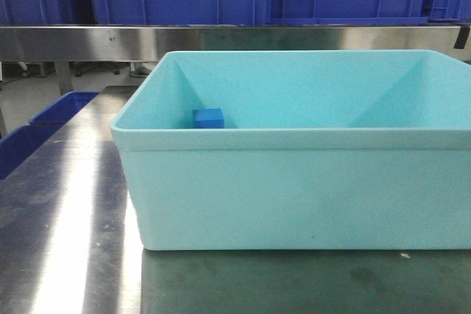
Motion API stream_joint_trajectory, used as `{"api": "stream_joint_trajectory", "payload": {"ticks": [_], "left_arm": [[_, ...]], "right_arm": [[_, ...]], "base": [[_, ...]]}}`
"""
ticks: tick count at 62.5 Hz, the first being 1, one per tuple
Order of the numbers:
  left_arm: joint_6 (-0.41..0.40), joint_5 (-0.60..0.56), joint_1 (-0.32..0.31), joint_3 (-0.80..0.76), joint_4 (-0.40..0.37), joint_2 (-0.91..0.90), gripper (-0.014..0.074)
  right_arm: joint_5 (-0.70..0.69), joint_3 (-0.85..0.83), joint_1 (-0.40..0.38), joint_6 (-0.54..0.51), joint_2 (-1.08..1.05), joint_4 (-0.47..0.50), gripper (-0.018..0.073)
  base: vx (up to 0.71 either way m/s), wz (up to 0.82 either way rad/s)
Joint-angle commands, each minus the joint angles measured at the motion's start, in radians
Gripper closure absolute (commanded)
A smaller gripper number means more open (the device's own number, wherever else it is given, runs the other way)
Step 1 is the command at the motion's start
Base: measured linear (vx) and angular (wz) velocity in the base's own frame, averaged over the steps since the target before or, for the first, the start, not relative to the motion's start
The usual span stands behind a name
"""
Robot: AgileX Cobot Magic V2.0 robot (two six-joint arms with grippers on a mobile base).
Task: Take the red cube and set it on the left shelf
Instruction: 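Drive the base to the shelf rack holding the red cube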
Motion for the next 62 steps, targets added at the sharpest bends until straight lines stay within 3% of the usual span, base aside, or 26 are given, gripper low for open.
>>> {"api": "stream_joint_trajectory", "payload": {"ticks": [1, 37, 62], "left_arm": [[-0.007, -0.09, -0.005, 0.024, -0.005, -0.014, 0.0495], [-0.007, -0.09, -0.005, 0.024, -0.005, -0.014, 0.0495], [-0.007, -0.09, -0.005, 0.024, -0.005, -0.014, 0.0495]], "right_arm": [[-0.084, -0.024, -0.006, -0.011, 0.014, -0.024, 0.0501], [-0.084, -0.024, -0.006, -0.011, 0.014, -0.024, 0.0501], [-0.084, -0.024, -0.006, -0.011, 0.014, -0.024, 0.0501]], "base": [[0.0, 0.0], [-0.02, 0.08], [-0.11, 0.63]]}}
